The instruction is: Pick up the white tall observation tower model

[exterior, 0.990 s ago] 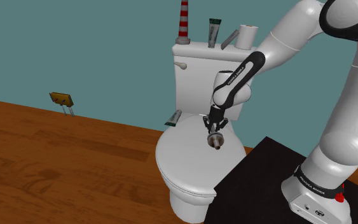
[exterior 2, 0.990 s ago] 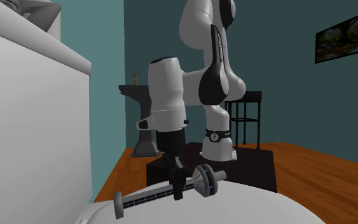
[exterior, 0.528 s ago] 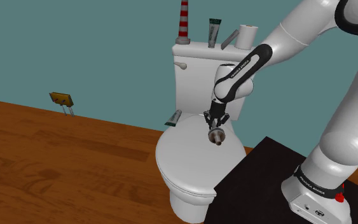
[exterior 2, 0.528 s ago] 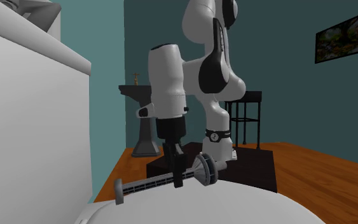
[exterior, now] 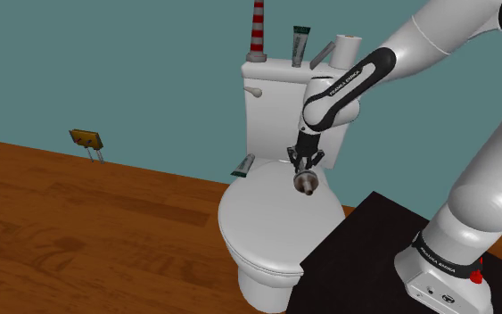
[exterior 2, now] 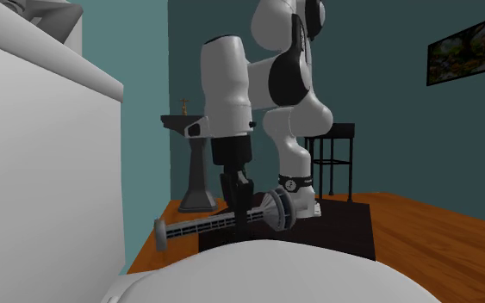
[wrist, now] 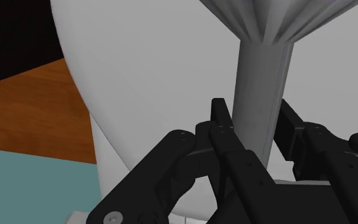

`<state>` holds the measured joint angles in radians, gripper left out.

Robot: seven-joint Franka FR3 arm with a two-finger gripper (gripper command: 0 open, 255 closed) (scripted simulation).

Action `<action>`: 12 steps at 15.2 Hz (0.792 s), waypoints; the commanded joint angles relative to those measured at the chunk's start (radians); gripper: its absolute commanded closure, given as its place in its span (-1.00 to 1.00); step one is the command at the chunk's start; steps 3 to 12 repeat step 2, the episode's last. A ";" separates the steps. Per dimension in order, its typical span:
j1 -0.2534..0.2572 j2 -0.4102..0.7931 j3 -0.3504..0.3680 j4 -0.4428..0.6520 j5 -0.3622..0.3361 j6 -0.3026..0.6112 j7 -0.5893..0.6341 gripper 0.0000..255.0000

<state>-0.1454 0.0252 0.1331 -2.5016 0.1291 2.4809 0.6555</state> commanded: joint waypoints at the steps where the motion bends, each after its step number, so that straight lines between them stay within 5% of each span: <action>1: 0.000 -0.015 0.000 0.002 0.000 -0.017 0.002 1.00; 12: 0.000 -0.015 0.000 0.002 0.000 -0.017 0.002 1.00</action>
